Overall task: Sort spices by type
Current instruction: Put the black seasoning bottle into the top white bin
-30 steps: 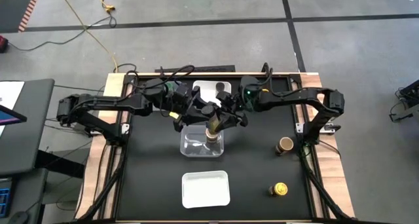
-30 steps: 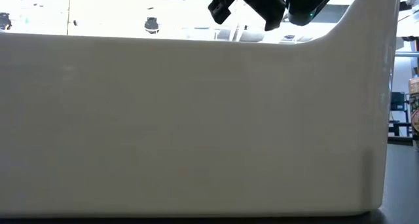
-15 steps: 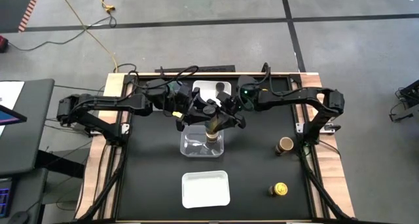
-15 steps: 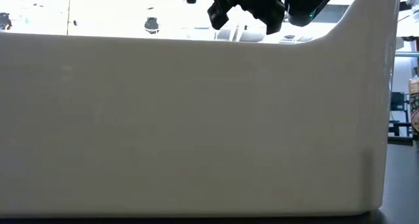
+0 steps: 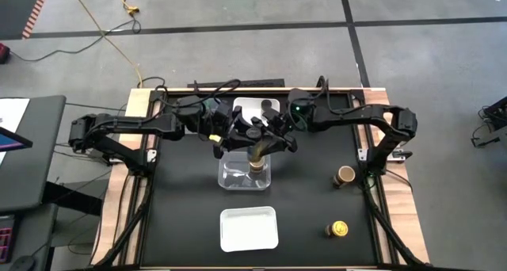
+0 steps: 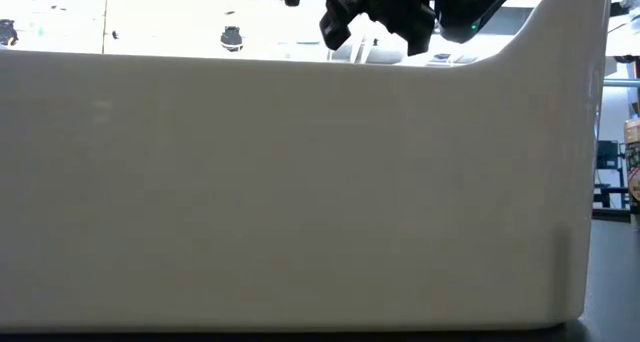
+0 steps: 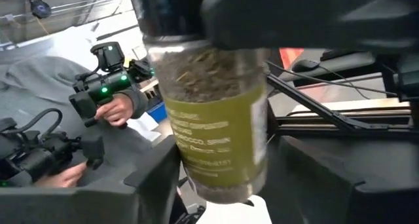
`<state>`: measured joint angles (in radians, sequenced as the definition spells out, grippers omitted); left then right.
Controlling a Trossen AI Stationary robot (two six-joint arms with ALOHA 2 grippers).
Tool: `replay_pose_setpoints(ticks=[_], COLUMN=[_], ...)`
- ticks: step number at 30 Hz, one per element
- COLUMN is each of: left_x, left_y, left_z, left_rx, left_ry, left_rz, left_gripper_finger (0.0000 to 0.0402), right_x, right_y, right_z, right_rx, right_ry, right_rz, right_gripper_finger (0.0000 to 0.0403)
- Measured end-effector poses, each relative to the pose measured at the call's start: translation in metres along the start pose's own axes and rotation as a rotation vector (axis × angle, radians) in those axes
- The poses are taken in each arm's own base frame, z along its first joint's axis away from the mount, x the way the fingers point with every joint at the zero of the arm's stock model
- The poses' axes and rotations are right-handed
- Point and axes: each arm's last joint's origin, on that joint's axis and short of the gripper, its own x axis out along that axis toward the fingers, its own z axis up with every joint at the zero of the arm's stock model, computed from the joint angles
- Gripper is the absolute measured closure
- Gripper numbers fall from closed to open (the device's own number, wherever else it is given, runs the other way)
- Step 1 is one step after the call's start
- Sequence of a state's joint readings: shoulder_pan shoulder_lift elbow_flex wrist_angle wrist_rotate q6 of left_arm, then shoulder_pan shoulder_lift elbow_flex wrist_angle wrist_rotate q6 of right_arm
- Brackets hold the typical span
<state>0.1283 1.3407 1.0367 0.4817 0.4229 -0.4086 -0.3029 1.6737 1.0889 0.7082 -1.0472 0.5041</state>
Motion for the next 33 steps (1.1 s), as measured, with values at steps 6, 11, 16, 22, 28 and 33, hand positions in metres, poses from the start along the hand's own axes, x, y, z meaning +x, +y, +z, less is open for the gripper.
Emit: replay_pose_setpoints(ticks=[6,11,16,22,28,33], left_x=[0.000,-0.004,-0.013,-0.034,-0.063,-0.081], left_y=[0.001,0.010,0.030,0.064,0.095,0.128], left_z=[0.001,0.004,0.007,0.011,0.023,0.023], left_rx=[0.066,0.142,0.217,0.191,0.232,0.223], left_ry=[-0.011,-0.036,-0.013,0.041,0.067,0.097], left_rz=[0.026,0.109,0.256,0.439,0.530,0.540], left_gripper_finger=[0.0187,0.0187,0.0187,0.0187,0.0187,0.0187], right_x=[-0.022,-0.066,-0.103,-0.126,-0.141,-0.146], right_y=[-0.011,-0.031,-0.046,-0.041,-0.008,0.028], right_z=[0.006,0.011,0.004,-0.012,-0.006,0.011], right_rx=[-0.006,0.283,0.574,0.651,0.559,0.421], right_ry=[-0.017,-0.026,-0.035,0.025,0.087,0.081], right_rz=[-0.048,-0.115,-0.224,-0.408,-0.685,-0.997], right_gripper_finger=[0.0049,0.0016,0.0010,0.0011,0.0011,0.0016])
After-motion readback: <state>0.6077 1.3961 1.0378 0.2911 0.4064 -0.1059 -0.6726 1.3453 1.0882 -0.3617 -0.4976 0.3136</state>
